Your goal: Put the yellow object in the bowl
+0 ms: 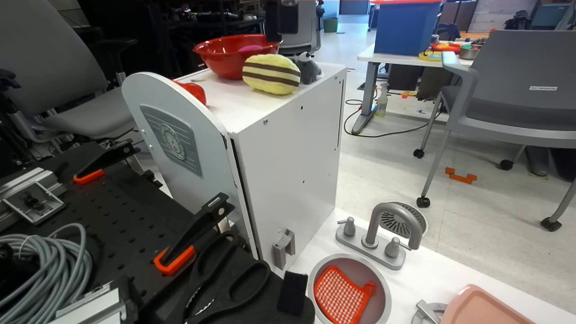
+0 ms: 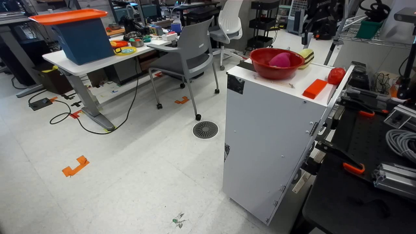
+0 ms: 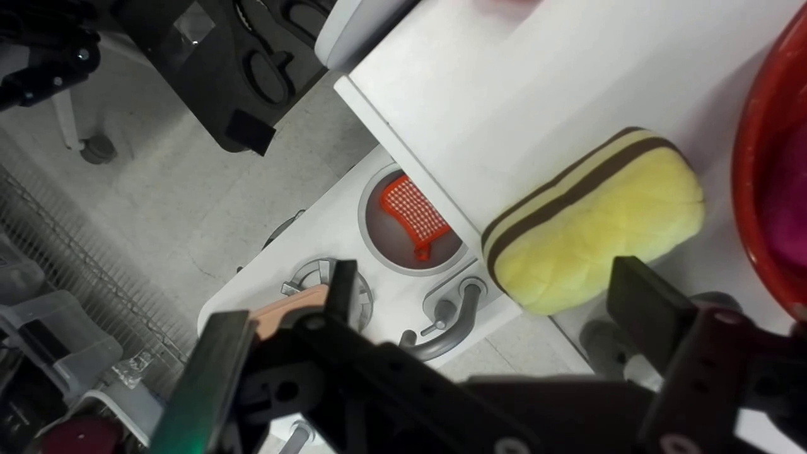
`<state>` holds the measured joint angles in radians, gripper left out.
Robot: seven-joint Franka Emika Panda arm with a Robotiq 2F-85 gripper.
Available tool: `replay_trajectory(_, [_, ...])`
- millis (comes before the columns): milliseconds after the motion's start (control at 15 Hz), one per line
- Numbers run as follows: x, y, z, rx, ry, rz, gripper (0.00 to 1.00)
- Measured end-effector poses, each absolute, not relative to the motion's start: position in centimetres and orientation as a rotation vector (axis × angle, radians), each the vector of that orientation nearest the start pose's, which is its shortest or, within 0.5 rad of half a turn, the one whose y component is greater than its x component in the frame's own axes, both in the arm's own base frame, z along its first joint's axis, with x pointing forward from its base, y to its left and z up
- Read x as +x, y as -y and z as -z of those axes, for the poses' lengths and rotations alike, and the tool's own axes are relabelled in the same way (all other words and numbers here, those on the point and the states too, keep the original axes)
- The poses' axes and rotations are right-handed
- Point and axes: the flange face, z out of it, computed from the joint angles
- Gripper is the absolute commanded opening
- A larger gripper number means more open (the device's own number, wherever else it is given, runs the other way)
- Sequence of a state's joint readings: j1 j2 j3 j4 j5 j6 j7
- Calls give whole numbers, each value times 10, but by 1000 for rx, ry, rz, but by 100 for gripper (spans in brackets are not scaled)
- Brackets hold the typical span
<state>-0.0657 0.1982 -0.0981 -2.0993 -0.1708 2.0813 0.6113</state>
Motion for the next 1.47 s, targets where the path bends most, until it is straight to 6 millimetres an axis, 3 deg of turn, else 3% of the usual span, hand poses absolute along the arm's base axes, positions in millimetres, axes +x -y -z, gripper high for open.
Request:
replay_trajectory(933, [548, 88, -298, -3140, -1197, -298, 100])
replay_trajectory(1467, [557, 79, -275, -3125, -1355, -312, 100])
